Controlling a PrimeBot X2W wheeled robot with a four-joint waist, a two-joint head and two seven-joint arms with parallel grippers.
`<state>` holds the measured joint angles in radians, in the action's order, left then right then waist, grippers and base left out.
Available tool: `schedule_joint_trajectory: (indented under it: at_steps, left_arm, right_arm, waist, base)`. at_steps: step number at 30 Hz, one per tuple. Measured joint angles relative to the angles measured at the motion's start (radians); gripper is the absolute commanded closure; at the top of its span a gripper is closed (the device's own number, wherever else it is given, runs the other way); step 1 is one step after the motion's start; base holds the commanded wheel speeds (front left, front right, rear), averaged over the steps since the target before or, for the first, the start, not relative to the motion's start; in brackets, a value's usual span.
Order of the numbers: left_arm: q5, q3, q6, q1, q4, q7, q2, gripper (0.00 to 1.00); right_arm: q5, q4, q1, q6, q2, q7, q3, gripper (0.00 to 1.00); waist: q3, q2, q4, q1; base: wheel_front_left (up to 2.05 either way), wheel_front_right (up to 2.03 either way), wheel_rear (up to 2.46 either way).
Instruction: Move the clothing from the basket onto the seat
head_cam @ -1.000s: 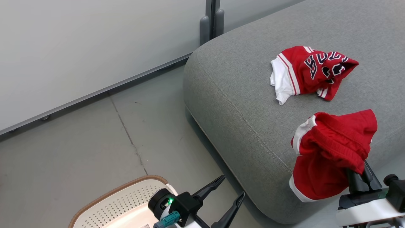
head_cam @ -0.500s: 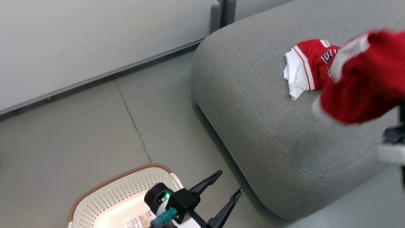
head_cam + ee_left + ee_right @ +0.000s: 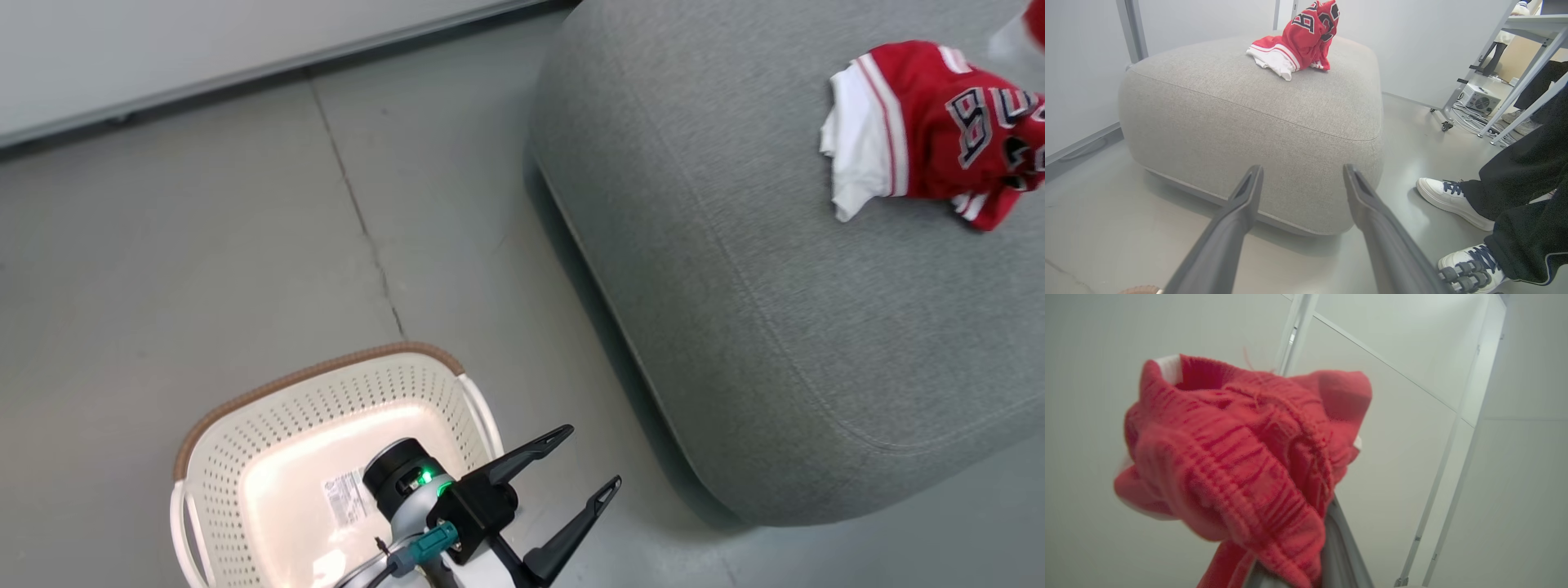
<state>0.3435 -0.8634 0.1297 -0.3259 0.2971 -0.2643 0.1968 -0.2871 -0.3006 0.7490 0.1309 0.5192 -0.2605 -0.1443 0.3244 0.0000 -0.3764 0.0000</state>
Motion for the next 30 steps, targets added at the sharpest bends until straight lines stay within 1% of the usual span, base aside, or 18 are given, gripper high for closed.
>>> schedule_joint_trajectory:
  at_steps: [4, 7, 11, 12, 15, 21, 23, 25, 30]
  left_arm:
    - [-0.005, -0.038, 0.0, -0.03, -0.001, 0.0, 0.008, 0.0]
    - [-0.007, -0.052, 0.0, -0.054, -0.003, 0.0, 0.013, 0.0]
    - [-0.008, -0.067, 0.0, -0.078, -0.008, 0.0, 0.018, 0.0]
    - [-0.008, -0.067, 0.0, -0.078, -0.008, 0.0, 0.018, 0.0]
    - [-0.008, -0.071, 0.0, -0.093, -0.016, 0.0, 0.023, 0.0]
    - [-0.014, -0.072, 0.0, -0.116, -0.021, 0.0, 0.035, 0.0]
    - [-0.016, -0.066, 0.0, -0.118, -0.022, 0.0, 0.033, 0.0]
    - [-0.016, -0.04, 0.0, -0.118, -0.03, 0.0, 0.027, 0.0]
    - [-0.036, -0.008, 0.0, -0.112, -0.036, 0.0, 0.022, 0.0]
  right_arm:
    - [-0.013, -0.199, 0.106, 0.0, 0.036, 0.0, -0.067, 1.0]
    - [-0.031, -0.315, 0.174, 0.0, 0.037, 0.0, -0.1, 1.0]
    - [-0.019, -0.474, 0.233, 0.0, 0.043, 0.0, -0.133, 1.0]
    - [-0.019, -0.474, 0.233, 0.0, 0.043, 0.0, -0.133, 1.0]
    - [-0.002, -0.538, 0.269, 0.0, 0.044, 0.0, -0.137, 1.0]
    - [0.027, -0.626, 0.275, 0.0, -0.003, 0.0, -0.137, 1.0]
    - [0.022, -0.696, 0.266, 0.0, -0.005, 0.0, -0.163, 1.0]
    - [0.012, -0.765, 0.265, 0.0, -0.007, 0.001, -0.176, 1.0]
    - [0.013, -0.908, 0.285, 0.0, 0.013, 0.001, -0.22, 1.0]
  waist:
    - [0.053, 0.0, 0.027, 0.0]
    - [0.09, 0.0, 0.05, 0.0]
    - [0.136, 0.0, 0.074, 0.0]
    - [0.136, 0.0, 0.074, 0.0]
    - [0.168, 0.0, 0.09, 0.0]
    - [0.224, 0.0, 0.112, 0.0]
    - [0.234, 0.0, 0.123, 0.0]
    - [0.244, 0.0, 0.132, 0.0]
    - [0.273, 0.0, 0.146, 0.0]
  base:
    - [0.0, 0.0, 0.0]
    - [0.0, 0.0, 0.0]
    - [0.0, 0.0, 0.0]
    - [0.0, 0.0, 0.0]
    - [0.0, 0.0, 0.0]
    - [0.0, 0.0, 0.0]
    - [0.0, 0.0, 0.0]
    - [0.0, 0.0, 0.0]
    - [0.0, 0.0, 0.0]
